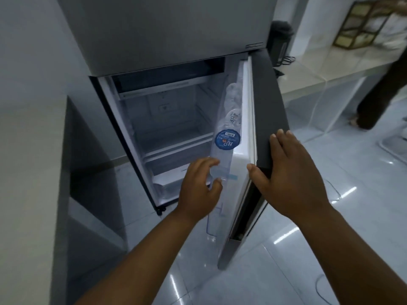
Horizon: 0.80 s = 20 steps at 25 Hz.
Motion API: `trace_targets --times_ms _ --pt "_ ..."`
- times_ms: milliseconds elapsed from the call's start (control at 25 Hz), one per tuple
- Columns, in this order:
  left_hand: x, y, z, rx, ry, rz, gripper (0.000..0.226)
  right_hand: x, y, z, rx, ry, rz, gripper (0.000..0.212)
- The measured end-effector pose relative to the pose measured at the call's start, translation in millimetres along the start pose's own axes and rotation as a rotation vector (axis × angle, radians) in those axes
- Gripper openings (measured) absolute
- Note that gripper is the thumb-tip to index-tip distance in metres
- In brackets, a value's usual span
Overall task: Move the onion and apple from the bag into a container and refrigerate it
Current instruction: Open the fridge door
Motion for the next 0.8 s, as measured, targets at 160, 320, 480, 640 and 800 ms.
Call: trace_targets --times_ms 160,320,480,640,800 --pt "-22 -69 8 0.286 -0.163 0.320 0.069 -51 19 -40 0.041 0.007 -0.088 0.061" --pt "-56 -130 -6 0.309 -0.324 0.427 0.072 -115 41 -66 0.024 -0.052 -0.097 0.056" --pt "-87 -182 -13 0.324 -0.328 0.484 0.076 -177 56 -77 0.097 -0.090 -0.117 0.075" --pt "-110 -220 -15 0.338 -0.287 0.547 0.082 -217 62 -76 0.134 -0.146 -0.167 0.083" --pt "-127 -246 -17 0.349 -0.253 0.569 0.083 -244 65 -77 0.133 -0.155 -0.212 0.084"
Point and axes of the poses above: each hand's wrist, its own z-axis towards the middle knuckle, its own y-axis out of the back of the hand, x = y × z, the point moved 6 cm from there along z, towards the middle knuckle, and after that the axes turned 15 degrees about y, right-handed, at the moved point
